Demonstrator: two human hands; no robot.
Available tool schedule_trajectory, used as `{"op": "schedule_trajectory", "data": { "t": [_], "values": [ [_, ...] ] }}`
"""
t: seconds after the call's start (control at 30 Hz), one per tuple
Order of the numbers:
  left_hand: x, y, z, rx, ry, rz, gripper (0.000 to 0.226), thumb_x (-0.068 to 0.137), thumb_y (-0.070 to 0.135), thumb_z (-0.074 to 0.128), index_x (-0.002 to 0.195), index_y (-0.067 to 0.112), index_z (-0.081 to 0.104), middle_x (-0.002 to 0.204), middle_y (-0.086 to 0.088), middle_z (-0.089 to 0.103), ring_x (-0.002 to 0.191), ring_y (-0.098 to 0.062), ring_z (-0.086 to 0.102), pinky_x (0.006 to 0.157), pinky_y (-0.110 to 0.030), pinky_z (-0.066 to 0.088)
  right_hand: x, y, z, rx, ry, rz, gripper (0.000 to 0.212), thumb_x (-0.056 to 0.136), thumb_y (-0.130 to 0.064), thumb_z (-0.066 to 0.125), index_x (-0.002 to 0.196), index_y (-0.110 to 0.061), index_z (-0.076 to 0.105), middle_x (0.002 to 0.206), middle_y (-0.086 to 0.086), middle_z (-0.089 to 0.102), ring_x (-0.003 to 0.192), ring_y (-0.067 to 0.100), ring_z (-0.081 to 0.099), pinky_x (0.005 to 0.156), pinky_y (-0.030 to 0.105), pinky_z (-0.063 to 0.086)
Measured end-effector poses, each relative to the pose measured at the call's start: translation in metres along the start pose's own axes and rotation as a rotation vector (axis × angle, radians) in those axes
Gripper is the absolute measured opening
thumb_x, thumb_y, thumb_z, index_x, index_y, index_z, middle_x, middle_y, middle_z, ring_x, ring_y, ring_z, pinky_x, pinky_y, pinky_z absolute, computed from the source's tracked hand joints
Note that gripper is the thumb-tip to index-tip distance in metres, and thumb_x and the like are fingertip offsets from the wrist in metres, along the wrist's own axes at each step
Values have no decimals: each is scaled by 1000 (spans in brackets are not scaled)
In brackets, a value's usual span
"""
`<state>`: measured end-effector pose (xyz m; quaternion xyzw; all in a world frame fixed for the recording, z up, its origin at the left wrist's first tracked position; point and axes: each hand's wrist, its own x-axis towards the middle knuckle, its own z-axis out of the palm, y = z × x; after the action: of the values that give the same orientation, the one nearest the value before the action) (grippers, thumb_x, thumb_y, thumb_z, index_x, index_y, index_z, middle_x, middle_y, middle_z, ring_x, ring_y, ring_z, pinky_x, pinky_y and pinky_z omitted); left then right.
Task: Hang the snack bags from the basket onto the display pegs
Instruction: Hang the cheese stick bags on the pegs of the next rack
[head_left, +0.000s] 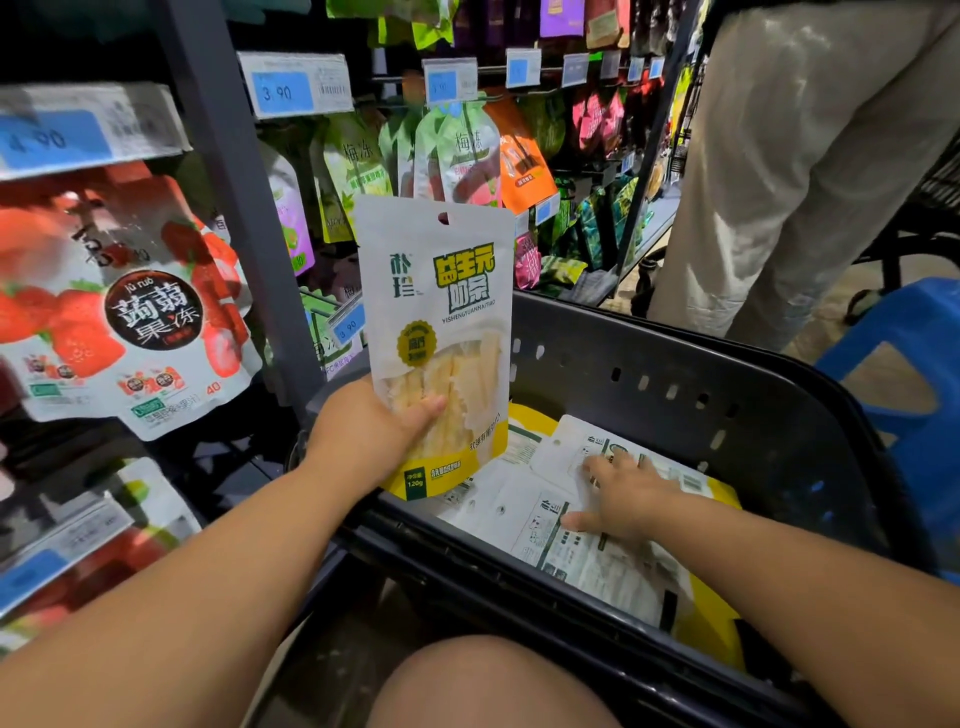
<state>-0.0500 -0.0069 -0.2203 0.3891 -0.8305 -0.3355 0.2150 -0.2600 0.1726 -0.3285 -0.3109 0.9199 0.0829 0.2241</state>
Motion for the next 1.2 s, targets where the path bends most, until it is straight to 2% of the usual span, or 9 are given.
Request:
{"op": "schedule_trajectory", "data": {
  "t": [0.1, 0.2, 0.3, 0.4, 0.5, 0.63, 0.8, 1.0, 1.2],
  "values": [
    [0, 1, 0, 4, -3, 6, 34, 88, 44, 66, 113, 22, 69, 99, -3, 67, 98, -26, 61, 78, -29, 44, 4, 14, 5, 152, -79, 149, 126, 60, -90, 59, 157, -35, 0, 166, 8, -6, 150, 43, 3, 120, 58, 17],
    [1, 1, 0, 6, -4, 15, 36, 88, 45, 66, 116, 21, 68, 106, -6, 69, 102, -28, 62, 81, -32, 46, 4, 15, 3, 132, -71, 130, 126, 59, -92, 58, 157, -30, 9, 164, 8, 16, 145, 37, 29, 115, 48, 33],
    [1, 1, 1, 6, -6, 20, 37, 88, 45, 65, 117, 21, 68, 108, -6, 69, 102, -28, 61, 79, -29, 44, 3, 11, -1, 49, -33, 84, 115, 61, -92, 55, 152, -28, 27, 147, 0, 49, 128, 27, 51, 103, 43, 46],
    [2, 1, 1, 14, -6, 18, 38, 89, 45, 65, 117, 21, 68, 107, -7, 69, 99, -27, 61, 76, -28, 42, -3, 6, -5, -87, 32, 5, 94, 71, -88, 50, 143, -27, 43, 129, -2, 61, 112, 21, 59, 86, 34, 53],
    [1, 1, 1, 14, -3, 14, 38, 88, 46, 65, 116, 20, 68, 102, -5, 68, 90, -22, 56, 75, -27, 40, -10, 0, -5, -190, 107, -116, 69, 88, -78, 38, 129, -25, 55, 113, 0, 65, 97, 19, 60, 71, 31, 49],
    [2, -1, 2, 7, -8, -11, 37, 87, 47, 66, 113, 20, 69, 93, -1, 64, 87, -21, 57, 74, -28, 42, -14, 0, -4, -237, 158, -238, 50, 102, -56, 26, 121, -23, 58, 110, 4, 67, 96, 25, 60, 77, 35, 49],
    [2, -1, 2, 17, -4, 0, 35, 88, 45, 66, 112, 21, 69, 91, 1, 62, 86, -21, 56, 75, -28, 43, -13, -6, -6, -261, 178, -301, 34, 104, -27, 33, 130, -21, 54, 115, 5, 67, 101, 29, 64, 84, 41, 54],
    [2, -2, 2, 13, -2, -11, 37, 87, 46, 66, 115, 21, 68, 95, 1, 65, 96, -25, 62, 76, -29, 45, -19, -11, -30, -78, 311, -263, 26, 105, -29, 31, 111, -17, 52, 98, 6, 63, 82, 25, 58, 69, 37, 47],
    [3, -3, 1, 29, 4, -5, 38, 87, 46, 66, 117, 22, 67, 99, -2, 67, 96, -25, 62, 77, -29, 46, -27, -8, -58, 283, 521, -294, 29, 107, -38, 29, 104, -18, 51, 86, 2, 62, 79, 27, 58, 68, 39, 45]
  ]
}}
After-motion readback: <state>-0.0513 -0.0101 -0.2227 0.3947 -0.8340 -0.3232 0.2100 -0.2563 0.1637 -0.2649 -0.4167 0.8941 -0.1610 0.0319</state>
